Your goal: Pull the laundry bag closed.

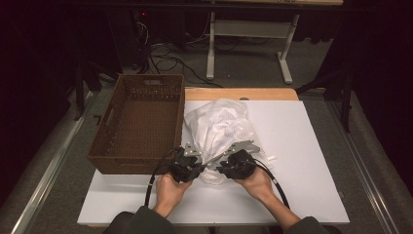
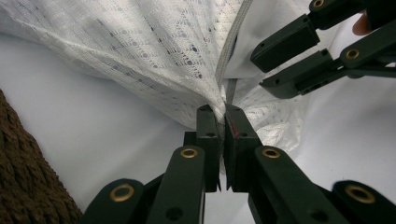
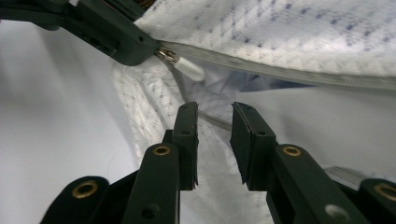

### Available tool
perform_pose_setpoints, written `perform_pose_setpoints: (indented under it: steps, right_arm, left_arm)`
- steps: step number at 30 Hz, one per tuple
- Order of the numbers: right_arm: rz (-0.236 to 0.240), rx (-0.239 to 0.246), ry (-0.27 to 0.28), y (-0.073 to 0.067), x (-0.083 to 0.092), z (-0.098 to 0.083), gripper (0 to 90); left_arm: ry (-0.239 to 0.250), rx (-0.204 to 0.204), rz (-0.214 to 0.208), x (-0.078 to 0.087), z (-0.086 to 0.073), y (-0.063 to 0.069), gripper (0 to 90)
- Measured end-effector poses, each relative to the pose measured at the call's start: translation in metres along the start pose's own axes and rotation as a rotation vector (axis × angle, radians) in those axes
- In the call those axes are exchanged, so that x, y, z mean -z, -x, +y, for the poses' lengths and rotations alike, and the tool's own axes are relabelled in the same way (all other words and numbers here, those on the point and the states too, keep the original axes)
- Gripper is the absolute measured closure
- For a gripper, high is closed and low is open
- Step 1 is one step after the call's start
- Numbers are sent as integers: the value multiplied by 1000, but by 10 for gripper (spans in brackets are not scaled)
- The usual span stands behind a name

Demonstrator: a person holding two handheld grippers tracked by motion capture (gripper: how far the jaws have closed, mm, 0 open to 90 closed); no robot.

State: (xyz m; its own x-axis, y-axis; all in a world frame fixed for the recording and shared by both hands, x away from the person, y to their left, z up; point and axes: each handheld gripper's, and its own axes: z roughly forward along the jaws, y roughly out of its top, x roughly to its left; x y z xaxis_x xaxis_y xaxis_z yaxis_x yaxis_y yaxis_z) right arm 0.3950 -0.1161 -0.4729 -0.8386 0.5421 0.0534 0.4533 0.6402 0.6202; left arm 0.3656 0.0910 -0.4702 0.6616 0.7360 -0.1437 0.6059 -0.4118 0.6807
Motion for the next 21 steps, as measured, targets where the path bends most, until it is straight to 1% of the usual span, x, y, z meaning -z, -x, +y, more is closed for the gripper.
perform_pose_setpoints:
  steps: [3,5,11,12,14,15,17,18,19,21]
  right_arm:
    - [6,4,-5,-2,-2,2,722]
    - [13,16,-11,-2,-6,5,722]
    - [50,3,-18,-1,-17,12,700]
    - [55,8,-14,0,-19,13,694]
    - [65,7,-16,-1,-20,14,689]
    - [68,16,-13,0,-21,14,688]
    - [77,7,-19,-2,-22,15,686]
    - [76,20,-19,-1,-23,15,686]
    - [79,22,-18,-1,-23,14,686]
    - [86,22,-22,-1,-23,14,688]
  left_arm:
    - [0,5,-5,0,0,0,858]
    - [1,7,-8,0,0,-1,858]
    - [2,3,-8,1,0,-1,859]
    - [2,3,-8,1,0,-1,859]
    - [0,4,-8,0,-1,-1,859]
    - [-1,5,-8,0,-1,-1,859]
    - [-2,6,-6,-1,-1,-1,859]
    - [-5,5,-6,-2,-2,-2,859]
    - [-6,5,-4,-2,-2,-2,859]
    - [-6,16,-6,-4,-3,-3,859]
